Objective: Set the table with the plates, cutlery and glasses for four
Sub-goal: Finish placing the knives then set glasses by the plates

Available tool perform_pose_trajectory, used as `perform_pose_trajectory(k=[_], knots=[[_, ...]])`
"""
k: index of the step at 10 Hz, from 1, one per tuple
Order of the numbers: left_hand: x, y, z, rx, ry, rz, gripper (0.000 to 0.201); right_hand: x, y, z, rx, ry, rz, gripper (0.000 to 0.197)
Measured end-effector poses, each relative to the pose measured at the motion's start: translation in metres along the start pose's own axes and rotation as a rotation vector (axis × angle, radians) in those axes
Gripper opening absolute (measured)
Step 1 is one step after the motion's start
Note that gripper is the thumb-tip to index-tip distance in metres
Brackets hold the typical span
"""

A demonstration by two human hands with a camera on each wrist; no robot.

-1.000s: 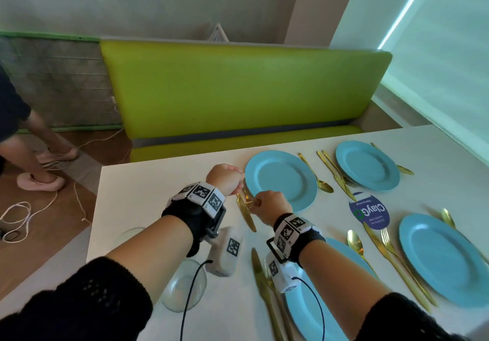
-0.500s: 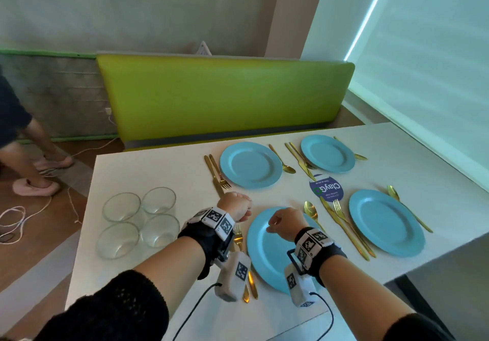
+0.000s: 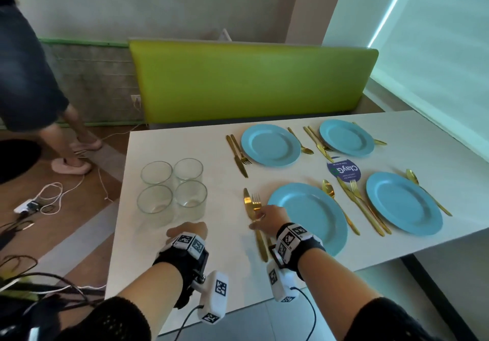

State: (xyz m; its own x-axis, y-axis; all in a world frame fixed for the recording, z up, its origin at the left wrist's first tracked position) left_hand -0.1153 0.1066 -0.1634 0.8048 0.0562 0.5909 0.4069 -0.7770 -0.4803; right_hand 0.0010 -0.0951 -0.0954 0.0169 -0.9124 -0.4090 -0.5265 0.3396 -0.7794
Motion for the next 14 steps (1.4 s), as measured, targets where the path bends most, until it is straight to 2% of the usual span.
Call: perform_pose_trajectory(k=[1, 2, 3, 4, 5, 6, 8, 10, 12, 14], knots=[[-0.014, -0.037, 0.006, 0.078, -0.052, -0.03, 0.078, -0.024, 0.031, 0.006, -0.019, 0.034, 0.094, 0.046], [-0.021, -0.076, 0.014, 0.247, -0.091, -0.119, 0.102, -0.051, 0.056, 0.007, -0.038, 0.045, 0.146, 0.068], [-0.017, -0.088, 0.032, 0.285, 0.026, -0.336, 0.112, -0.077, 0.076, 0.011, -0.027, 0.027, 0.211, 0.083], [-0.009, -0.089, 0.047, 0.261, 0.215, -0.314, 0.11, -0.096, 0.087, 0.016, 0.006, -0.004, 0.25, 0.093], [-0.001, -0.088, 0.051, 0.231, 0.368, -0.232, 0.104, -0.108, 0.088, 0.021, 0.071, -0.03, 0.289, 0.095], [0.005, -0.089, 0.052, 0.211, 0.44, -0.215, 0.098, -0.114, 0.087, 0.024, 0.116, -0.045, 0.356, 0.095], [0.011, -0.092, 0.05, 0.19, 0.505, -0.202, 0.093, -0.114, 0.091, 0.031, 0.162, -0.046, 0.341, 0.08], [0.012, -0.085, 0.044, 0.137, 0.506, -0.164, 0.09, -0.102, 0.079, 0.024, 0.19, -0.038, 0.329, 0.076], [0.044, -0.045, 0.012, -0.004, 0.585, -0.094, 0.086, -0.056, 0.022, 0.011, 0.315, 0.067, 0.337, 0.078], [0.118, 0.02, -0.033, -0.156, 0.729, -0.077, 0.084, 0.02, -0.058, 0.009, 0.481, 0.212, 0.384, 0.073]])
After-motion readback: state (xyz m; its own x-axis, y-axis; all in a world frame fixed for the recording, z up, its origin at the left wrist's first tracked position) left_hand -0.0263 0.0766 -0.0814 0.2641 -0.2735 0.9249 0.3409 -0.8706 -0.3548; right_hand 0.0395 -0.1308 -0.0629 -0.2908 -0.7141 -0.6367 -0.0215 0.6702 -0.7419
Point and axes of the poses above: each hand's wrist, its own z-axis towards the middle knuckle, its own y-axis out of the palm, x = y × z, the point moved 8 cm from there along z, towards the middle knuckle, and after that the axes turned 4 degrees about y, right-handed, at the moved point
